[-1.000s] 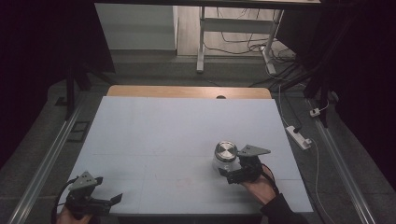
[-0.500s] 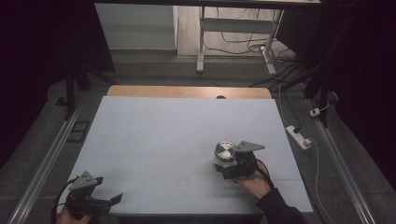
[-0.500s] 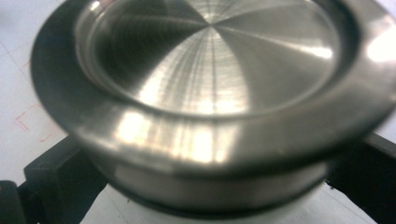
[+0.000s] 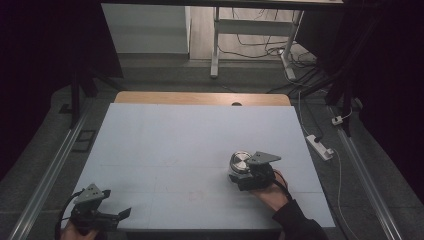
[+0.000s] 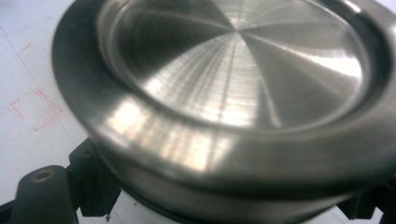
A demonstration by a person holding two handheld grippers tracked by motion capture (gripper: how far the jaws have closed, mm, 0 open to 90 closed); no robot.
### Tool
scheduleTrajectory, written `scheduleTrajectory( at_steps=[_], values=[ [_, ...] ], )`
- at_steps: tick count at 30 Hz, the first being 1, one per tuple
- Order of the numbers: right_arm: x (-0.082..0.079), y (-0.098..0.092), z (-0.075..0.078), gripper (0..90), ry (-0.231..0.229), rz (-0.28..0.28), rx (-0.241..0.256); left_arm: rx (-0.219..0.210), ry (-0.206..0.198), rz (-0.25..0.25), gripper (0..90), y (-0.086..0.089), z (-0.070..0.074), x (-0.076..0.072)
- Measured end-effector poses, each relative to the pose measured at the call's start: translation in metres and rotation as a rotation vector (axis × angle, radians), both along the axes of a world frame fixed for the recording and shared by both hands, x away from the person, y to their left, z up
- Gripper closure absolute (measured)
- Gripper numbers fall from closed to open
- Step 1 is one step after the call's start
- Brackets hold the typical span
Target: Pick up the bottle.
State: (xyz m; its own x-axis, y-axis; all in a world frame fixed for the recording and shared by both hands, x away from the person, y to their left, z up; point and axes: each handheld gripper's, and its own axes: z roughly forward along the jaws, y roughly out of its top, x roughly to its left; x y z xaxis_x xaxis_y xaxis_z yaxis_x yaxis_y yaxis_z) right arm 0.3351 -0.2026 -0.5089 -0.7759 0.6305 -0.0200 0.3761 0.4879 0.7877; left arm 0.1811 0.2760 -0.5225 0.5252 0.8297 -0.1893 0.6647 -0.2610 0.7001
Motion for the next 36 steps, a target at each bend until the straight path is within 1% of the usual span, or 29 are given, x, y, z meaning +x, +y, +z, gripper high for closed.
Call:
scheduleTrajectory(
  at_steps=[5,11,23,30,36],
  values=[
    [-0.001,0.001,0.002,14.5,0.002,-0.006,-0.018,0.005,0.001,0.002,0.0,-0.001,0.000,0.000],
    [-0.003,0.001,0.005,14.6,0.000,0.008,-0.035,0.009,-0.006,0.005,0.0,-0.001,0.000,-0.001],
    [-0.007,0.007,0.015,14.6,0.004,0.040,0.014,0.010,-0.006,0.001,0.0,-0.002,0.001,-0.001],
    [-0.009,0.014,0.019,14.6,-0.002,0.067,0.018,0.016,-0.006,0.003,0.0,-0.002,0.001,-0.001],
    [-0.007,0.022,0.022,14.6,-0.001,0.075,0.022,0.010,-0.004,0.002,0.0,-0.001,0.000,-0.001]
  ],
)
